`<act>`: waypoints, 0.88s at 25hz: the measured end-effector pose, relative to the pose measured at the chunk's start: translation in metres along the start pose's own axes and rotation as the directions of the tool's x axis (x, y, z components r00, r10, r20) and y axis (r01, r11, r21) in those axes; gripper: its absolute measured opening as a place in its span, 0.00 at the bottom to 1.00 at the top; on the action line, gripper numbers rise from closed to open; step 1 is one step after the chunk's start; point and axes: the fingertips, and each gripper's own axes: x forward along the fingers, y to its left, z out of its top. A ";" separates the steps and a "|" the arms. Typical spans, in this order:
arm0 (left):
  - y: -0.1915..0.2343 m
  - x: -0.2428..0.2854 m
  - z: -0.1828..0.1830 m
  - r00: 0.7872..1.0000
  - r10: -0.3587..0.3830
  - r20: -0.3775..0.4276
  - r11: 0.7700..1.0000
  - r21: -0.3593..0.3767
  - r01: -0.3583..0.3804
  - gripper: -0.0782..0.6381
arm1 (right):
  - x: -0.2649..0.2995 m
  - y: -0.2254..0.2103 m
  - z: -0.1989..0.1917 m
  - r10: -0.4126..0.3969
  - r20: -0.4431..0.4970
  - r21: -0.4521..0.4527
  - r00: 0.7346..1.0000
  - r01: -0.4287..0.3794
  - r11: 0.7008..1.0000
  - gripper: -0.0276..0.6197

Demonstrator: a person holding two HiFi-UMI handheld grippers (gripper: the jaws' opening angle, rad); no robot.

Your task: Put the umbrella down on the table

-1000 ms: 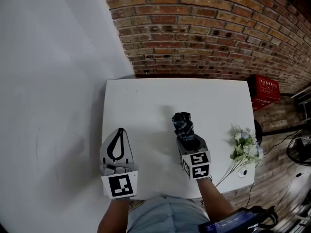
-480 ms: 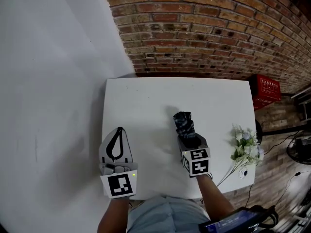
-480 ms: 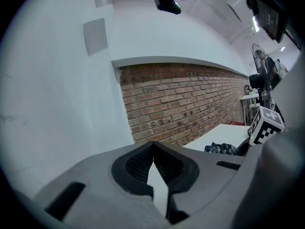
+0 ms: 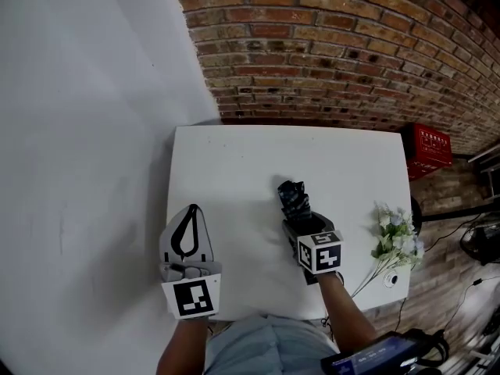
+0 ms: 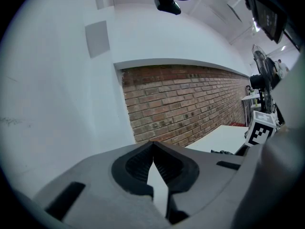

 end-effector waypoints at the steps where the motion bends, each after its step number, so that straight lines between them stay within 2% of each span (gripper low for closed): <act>1: 0.000 -0.001 0.002 1.000 0.002 0.005 1.000 0.001 -0.002 0.11 | -0.003 0.001 0.002 0.005 0.009 0.002 1.000 -0.006 1.000 0.52; 5: -0.004 -0.011 0.011 1.000 0.009 0.025 1.000 -0.003 -0.009 0.11 | -0.020 0.003 0.016 -0.002 0.081 -0.030 0.997 0.005 1.000 0.56; 10: -0.012 -0.031 0.029 0.998 0.016 0.064 1.000 -0.024 -0.015 0.11 | -0.061 0.017 0.047 0.011 0.220 -0.096 0.975 0.010 0.995 0.53; 14: -0.027 -0.050 0.051 0.994 0.011 0.110 1.000 -0.025 -0.009 0.11 | -0.107 0.034 0.078 0.058 0.358 -0.133 0.932 -0.011 0.991 0.46; 19: -0.039 -0.076 0.074 0.986 0.029 0.162 1.000 -0.015 -0.027 0.11 | -0.165 0.055 0.102 0.124 0.497 -0.174 0.859 -0.042 0.984 0.33; 22: -0.042 -0.089 0.089 0.980 0.046 0.193 0.999 -0.008 -0.046 0.11 | -0.197 0.061 0.112 0.114 0.571 -0.198 0.813 0.001 0.980 0.21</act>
